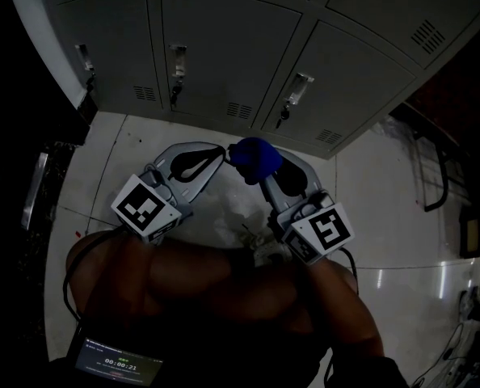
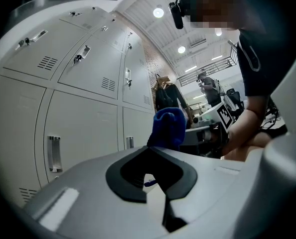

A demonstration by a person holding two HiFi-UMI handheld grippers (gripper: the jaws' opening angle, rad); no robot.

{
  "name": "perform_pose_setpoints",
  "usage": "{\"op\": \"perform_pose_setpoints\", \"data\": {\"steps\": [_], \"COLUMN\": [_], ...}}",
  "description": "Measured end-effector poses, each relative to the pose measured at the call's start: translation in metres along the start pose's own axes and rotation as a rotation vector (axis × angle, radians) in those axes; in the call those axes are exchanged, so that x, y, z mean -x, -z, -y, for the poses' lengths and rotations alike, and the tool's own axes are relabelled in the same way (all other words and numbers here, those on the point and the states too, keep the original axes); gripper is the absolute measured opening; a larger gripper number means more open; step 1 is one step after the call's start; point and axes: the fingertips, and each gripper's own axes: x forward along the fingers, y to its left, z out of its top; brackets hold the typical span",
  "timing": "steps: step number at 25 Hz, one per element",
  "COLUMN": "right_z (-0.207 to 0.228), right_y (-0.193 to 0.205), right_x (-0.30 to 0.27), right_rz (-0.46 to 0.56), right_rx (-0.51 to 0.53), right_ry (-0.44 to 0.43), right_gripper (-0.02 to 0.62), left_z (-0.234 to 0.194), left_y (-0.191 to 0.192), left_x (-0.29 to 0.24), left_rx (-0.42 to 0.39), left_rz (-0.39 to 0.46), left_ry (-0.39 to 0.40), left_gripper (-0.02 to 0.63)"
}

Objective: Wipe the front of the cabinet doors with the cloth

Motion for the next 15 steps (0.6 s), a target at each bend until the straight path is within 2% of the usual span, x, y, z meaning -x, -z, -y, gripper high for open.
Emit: {"op": "perform_pose_setpoints", "data": {"steps": [15], "right_z": [0.0002], "right_y": [0.0012], "right_x": [-0.0016], "right_rz": [-0.005], "right_rx": [-0.009], "right_ry": [0.003], "right_gripper": [0.075], "left_z": [-0.0003], "left_y": [0.0018], "left_x": [0.0004], "left_rx": [0.0], "left_rz": [-0.009], "left_ry": [-0.002], "left_gripper": [0.006]}}
